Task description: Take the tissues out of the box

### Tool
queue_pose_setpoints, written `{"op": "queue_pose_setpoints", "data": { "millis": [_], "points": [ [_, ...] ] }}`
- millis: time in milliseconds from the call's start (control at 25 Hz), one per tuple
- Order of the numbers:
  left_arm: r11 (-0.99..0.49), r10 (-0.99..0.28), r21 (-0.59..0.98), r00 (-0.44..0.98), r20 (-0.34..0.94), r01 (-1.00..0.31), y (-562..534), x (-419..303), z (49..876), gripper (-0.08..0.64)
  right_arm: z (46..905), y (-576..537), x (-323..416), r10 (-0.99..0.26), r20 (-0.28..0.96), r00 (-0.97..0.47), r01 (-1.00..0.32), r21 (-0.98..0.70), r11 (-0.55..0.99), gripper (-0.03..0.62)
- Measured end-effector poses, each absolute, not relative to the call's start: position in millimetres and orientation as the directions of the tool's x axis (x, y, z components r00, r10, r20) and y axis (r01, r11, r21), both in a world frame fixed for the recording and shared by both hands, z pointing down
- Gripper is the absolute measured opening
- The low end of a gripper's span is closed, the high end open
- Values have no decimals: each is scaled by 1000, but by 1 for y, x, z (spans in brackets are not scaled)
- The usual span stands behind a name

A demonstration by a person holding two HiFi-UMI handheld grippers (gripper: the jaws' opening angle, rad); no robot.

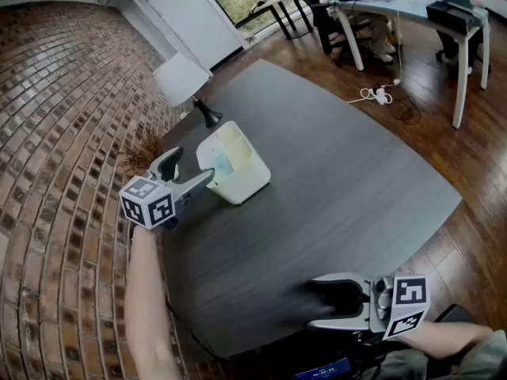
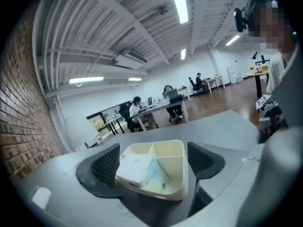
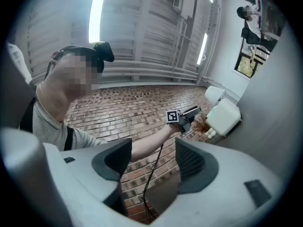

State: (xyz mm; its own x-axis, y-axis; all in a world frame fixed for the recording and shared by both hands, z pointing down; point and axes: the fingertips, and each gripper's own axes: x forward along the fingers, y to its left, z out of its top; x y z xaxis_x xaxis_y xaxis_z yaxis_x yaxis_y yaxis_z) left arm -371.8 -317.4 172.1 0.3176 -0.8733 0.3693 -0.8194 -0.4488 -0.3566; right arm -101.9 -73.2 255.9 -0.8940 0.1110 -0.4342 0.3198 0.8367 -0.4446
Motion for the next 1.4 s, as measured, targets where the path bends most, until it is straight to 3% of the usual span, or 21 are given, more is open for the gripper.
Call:
{"op": "queue_pose_setpoints", "data": {
  "millis": [80, 240, 480, 760, 840, 960, 1400],
  "points": [
    [-464, -841, -378, 264, 471, -801, -337, -392, 183, 437, 256, -71, -104, 104, -445, -889, 326, -457, 827, 290],
    [-558, -708, -363, 200, 677, -747, -363, -411, 212, 565, 249, -69, -105, 105, -469, -877, 347, -466, 814, 290],
    [-678, -498, -357, 44, 866, -642, -386, -428, 255, 583, 244, -83, -98, 78, -489, -869, 332, -460, 824, 291],
    [-710, -415, -327, -4, 910, -624, -395, -435, 290, 589, 238, -89, -96, 60, -497, -865, 321, -459, 828, 290],
    [-711, -425, -353, -28, 905, -608, -398, -436, 291, 538, 238, -89, -95, 59, -499, -865, 321, -457, 830, 290],
    [-705, -452, -401, -65, 890, -585, -401, -437, 286, 503, 240, -87, -95, 62, -498, -865, 320, -453, 832, 289],
    [-567, -675, -589, -85, 733, -576, -383, -434, 181, 497, 246, -76, -106, 88, -479, -873, 335, -459, 823, 285]
  ]
}}
